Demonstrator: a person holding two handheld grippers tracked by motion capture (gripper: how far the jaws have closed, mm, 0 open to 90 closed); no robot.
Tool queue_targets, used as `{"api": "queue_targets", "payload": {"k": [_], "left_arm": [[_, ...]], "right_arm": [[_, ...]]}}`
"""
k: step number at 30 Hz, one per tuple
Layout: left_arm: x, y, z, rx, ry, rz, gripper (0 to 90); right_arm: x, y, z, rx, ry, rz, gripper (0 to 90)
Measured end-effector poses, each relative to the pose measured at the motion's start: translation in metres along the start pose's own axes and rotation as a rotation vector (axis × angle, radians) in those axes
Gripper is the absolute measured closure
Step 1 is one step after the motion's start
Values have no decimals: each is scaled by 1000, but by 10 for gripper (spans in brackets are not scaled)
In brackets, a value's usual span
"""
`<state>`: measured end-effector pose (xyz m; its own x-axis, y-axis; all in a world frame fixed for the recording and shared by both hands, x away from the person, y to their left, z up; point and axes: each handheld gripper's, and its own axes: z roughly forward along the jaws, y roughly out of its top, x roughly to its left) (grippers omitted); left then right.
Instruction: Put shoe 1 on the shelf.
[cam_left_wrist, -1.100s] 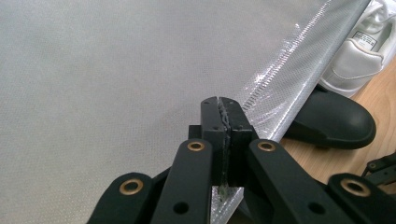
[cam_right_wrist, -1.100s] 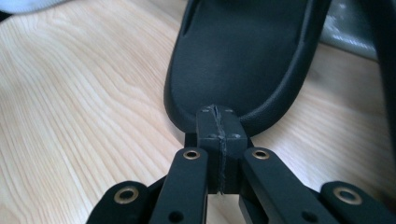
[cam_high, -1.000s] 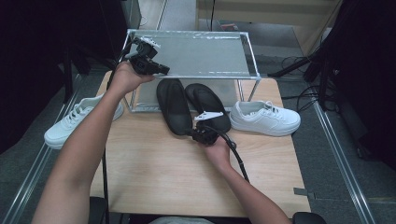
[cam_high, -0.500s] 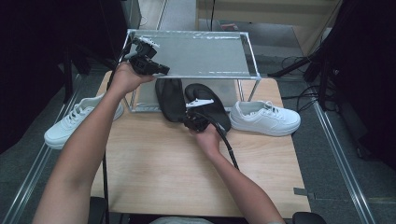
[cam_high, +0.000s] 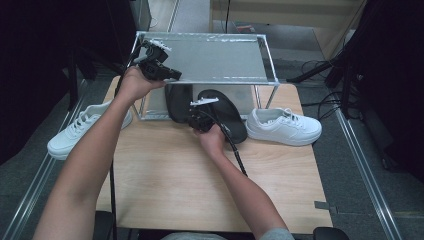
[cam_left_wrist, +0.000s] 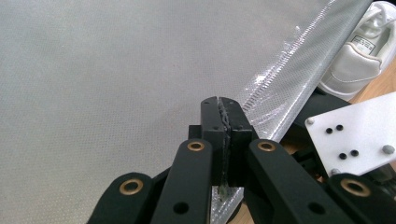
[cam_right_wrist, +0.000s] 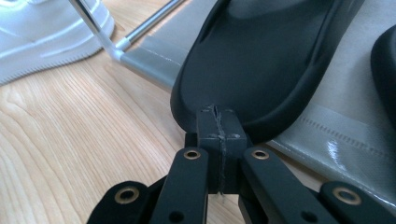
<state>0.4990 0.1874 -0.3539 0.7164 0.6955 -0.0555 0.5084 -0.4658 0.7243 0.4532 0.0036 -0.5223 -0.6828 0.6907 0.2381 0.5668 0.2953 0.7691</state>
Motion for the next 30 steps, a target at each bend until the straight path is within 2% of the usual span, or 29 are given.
{"api": "queue_targets", "payload": {"k": [3, 7, 11, 14, 19, 30], "left_arm": [[0, 0, 0, 2, -3, -2, 900], [1, 0, 0, 2, -4, 3, 900], [1, 0, 0, 3, -5, 2, 900], [1, -1, 0, -3, -12, -13, 900], [1, -1, 0, -5, -10, -15, 899], [1, 0, 0, -4, -10, -17, 898]], "right_arm": [[1, 0, -3, -6, 15, 7, 900], [1, -2, -16, -21, 38, 2, 900], [0, -7, -33, -13, 43, -25, 900], [-3, -14, -48, -11, 51, -35, 900], [-7, -24, -71, -9, 70, -31, 900], [-22, -43, -116, -25, 51, -61, 900]]}}
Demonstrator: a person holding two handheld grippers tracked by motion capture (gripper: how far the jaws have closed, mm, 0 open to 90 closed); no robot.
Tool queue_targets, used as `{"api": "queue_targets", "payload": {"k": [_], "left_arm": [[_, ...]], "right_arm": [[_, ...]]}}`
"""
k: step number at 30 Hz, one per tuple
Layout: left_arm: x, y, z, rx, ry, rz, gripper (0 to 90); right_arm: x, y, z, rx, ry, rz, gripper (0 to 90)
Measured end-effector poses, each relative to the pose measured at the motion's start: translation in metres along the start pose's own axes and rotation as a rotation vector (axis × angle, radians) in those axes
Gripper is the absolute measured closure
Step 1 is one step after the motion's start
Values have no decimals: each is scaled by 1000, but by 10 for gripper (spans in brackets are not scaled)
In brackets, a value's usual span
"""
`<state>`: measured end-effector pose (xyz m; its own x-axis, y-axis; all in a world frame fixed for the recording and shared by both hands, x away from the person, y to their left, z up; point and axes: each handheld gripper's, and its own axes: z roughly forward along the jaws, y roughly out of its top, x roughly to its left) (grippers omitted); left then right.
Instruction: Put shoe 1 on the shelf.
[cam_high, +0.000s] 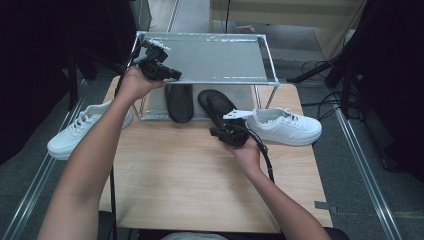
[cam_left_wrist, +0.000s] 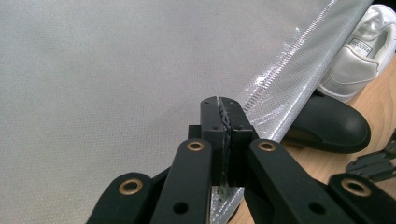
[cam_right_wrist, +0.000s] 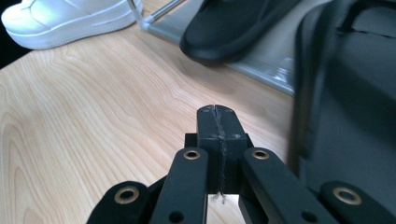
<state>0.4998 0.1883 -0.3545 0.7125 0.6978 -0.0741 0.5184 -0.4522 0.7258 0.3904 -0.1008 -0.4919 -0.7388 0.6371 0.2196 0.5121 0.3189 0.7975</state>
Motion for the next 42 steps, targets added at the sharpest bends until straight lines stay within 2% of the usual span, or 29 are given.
{"api": "queue_targets", "payload": {"k": [3, 15, 24, 30, 36, 42], "left_arm": [[0, 0, 0, -2, 0, -7, 898], [1, -2, 0, -12, -7, -26, 894], [1, -2, 0, -13, -7, -25, 894], [1, -2, 0, -10, -3, -21, 894], [1, -2, 0, -13, -4, -22, 894], [2, -3, 0, -19, -11, -25, 894]], "right_arm": [[-2, -4, -10, -4, -18, -5, 900], [-24, -28, -53, -19, -53, 50, 900], [-34, -49, -70, 7, -94, 44, 900], [-42, -55, -69, 37, -124, 59, 900], [-45, -57, -61, 60, -145, 48, 900], [-50, -57, -57, 45, -153, 63, 900]]}}
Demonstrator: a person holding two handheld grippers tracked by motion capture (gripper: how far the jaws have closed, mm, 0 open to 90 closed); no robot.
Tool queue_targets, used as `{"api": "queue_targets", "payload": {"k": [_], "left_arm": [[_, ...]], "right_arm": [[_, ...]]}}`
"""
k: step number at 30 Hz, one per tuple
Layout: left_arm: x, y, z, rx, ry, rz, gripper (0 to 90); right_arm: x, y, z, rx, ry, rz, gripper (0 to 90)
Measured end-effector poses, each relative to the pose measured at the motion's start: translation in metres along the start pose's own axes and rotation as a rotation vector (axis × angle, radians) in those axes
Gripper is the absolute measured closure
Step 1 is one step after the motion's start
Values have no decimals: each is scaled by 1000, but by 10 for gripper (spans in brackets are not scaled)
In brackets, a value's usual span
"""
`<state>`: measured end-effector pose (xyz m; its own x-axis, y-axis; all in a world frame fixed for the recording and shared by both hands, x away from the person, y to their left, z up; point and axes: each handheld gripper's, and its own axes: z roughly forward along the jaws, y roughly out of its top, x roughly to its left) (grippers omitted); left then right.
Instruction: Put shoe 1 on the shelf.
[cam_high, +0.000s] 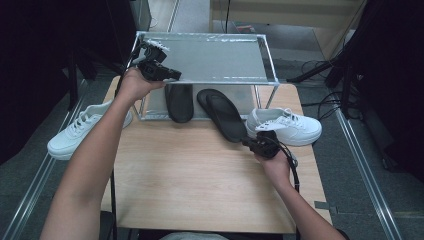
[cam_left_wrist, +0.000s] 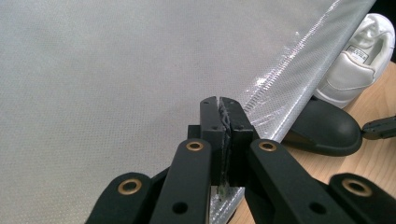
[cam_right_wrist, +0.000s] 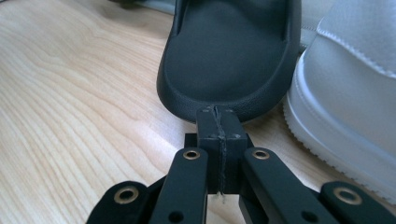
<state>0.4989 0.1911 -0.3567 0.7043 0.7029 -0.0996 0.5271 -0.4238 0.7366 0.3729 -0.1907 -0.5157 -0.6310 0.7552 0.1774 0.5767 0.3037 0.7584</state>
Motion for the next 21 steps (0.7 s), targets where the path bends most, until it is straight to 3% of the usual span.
{"api": "queue_targets", "payload": {"k": [7, 21], "left_arm": [[0, 0, 0, 0, 2, 1, 894], [0, 0, 0, 1, 3, 6, 894]], "right_arm": [[3, 6, 8, -4, 1, 13, 898], [15, 24, 30, 13, 13, -19, 900]]}}
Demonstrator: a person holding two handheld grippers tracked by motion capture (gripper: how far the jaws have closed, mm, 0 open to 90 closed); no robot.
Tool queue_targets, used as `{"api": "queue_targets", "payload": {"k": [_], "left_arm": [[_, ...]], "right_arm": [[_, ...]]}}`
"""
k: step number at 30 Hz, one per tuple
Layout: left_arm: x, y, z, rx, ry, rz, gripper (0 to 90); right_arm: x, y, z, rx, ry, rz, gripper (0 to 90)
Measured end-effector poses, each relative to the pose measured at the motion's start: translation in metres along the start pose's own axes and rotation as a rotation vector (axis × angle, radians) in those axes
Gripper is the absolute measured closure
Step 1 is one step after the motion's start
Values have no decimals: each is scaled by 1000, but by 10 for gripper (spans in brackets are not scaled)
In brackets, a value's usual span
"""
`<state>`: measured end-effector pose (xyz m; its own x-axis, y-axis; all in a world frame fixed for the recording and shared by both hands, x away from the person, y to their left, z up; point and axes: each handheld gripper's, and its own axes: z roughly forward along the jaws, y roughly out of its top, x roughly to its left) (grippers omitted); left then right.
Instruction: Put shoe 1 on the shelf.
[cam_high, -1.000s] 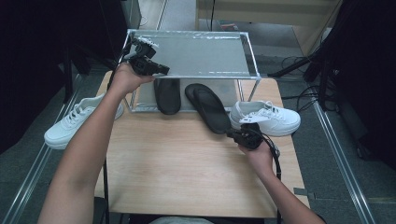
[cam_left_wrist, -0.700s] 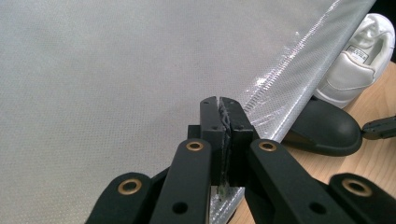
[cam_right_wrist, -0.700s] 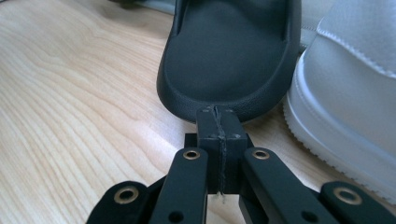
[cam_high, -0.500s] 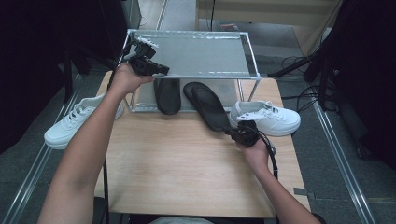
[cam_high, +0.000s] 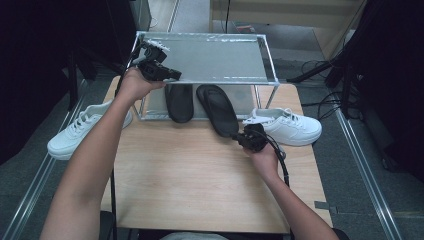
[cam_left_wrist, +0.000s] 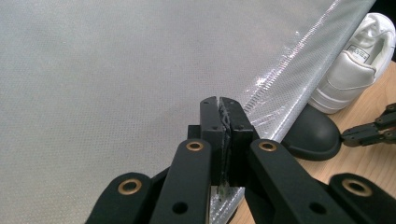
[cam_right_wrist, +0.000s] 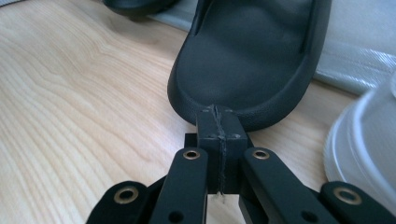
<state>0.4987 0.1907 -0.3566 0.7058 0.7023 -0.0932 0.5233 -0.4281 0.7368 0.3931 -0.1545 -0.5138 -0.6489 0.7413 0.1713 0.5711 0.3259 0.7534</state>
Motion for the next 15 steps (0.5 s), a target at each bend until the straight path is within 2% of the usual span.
{"api": "queue_targets", "payload": {"k": [15], "left_arm": [[0, 0, 0, -1, -2, 0, 894]], "right_arm": [[4, 29, 34, 29, 1, -24, 900]]}}
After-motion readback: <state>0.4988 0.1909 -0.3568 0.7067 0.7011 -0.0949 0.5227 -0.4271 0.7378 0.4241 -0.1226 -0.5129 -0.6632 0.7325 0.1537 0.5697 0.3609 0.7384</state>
